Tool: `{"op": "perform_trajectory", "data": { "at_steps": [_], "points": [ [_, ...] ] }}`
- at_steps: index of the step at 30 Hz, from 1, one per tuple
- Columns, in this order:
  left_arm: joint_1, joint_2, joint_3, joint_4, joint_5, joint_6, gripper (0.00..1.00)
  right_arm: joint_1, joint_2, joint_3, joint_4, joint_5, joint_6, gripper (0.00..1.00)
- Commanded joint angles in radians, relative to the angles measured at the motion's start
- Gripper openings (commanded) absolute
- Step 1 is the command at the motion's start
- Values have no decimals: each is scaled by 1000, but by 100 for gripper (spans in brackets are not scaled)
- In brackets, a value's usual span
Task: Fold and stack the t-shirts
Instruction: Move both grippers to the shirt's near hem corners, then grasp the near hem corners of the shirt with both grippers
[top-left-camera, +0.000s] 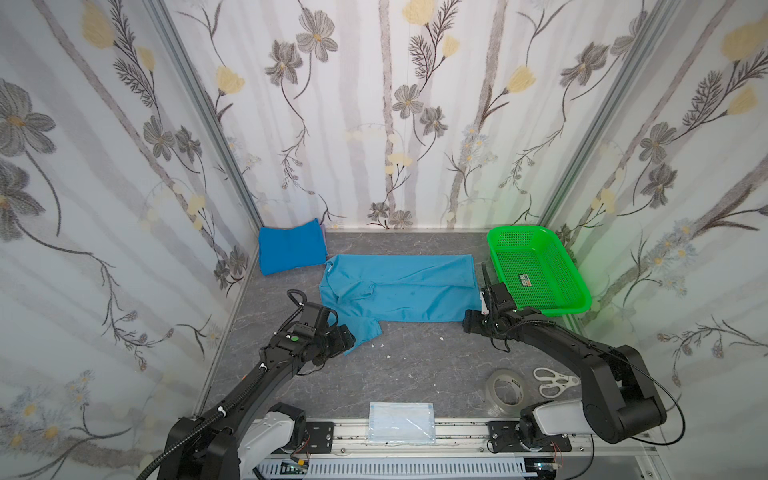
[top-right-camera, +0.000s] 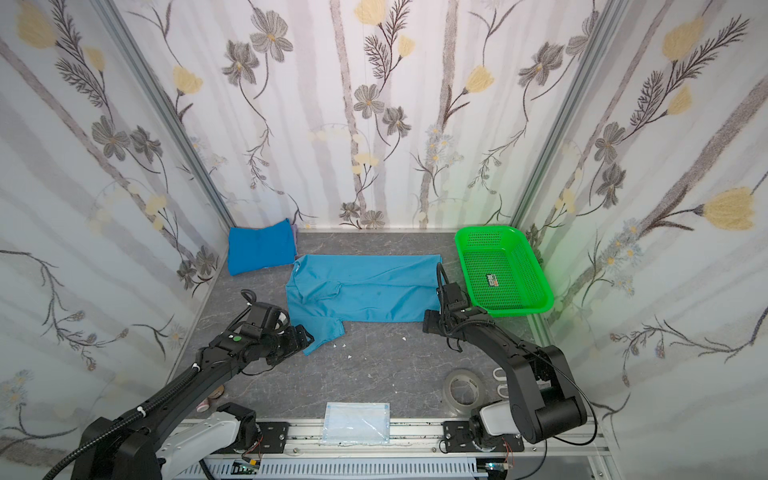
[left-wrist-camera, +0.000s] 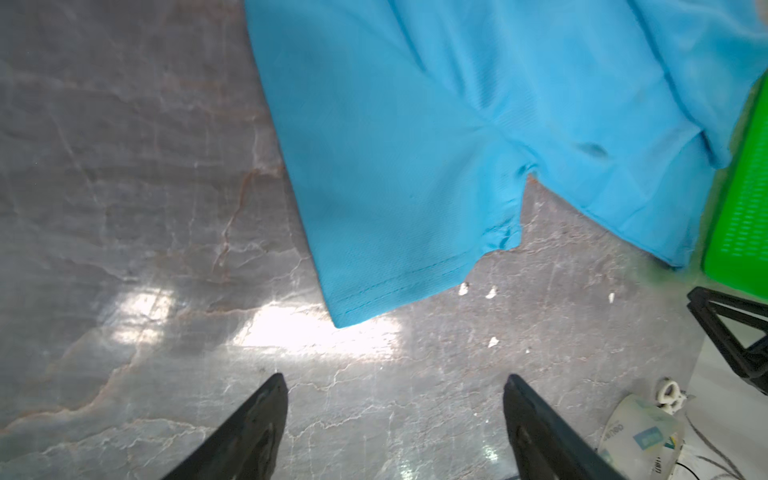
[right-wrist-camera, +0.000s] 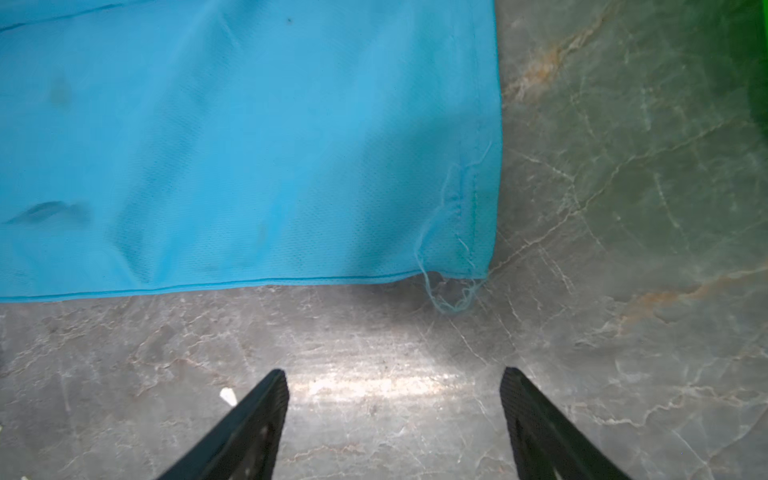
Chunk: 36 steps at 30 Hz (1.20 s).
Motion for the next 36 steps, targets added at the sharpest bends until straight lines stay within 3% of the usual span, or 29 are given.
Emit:
{"op": "perform_trajectory", "data": {
  "at_steps": [1, 4, 12, 19, 23, 29, 32, 36],
  "points": [
    [-16, 33, -31, 71, -34, -54, 74, 0, 0, -12, 101, 25, 60, 77],
    [-31, 95, -30, 112, -61, -57, 74, -8, -3, -25, 116, 61, 89, 75],
    [-38, 226, 1, 182, -103, -61, 56, -76, 112, 7, 179, 13, 104, 69],
    [-40, 319, 1, 229, -104, -48, 50, -89, 180, 86, 169, 35, 109, 63],
    [-41, 359, 5, 236, -109, -42, 38, -95, 211, 125, 141, 26, 90, 54],
    [-41, 365, 7, 201, -126, -20, 37, -94, 223, 138, 92, 6, 58, 53],
    [-41, 356, 7, 183, -126, -14, 19, -88, 222, 136, 72, -10, 53, 40],
    [-41, 308, 9, 141, -141, -6, 3, -77, 207, 116, 68, 12, 54, 33]
  ]
}}
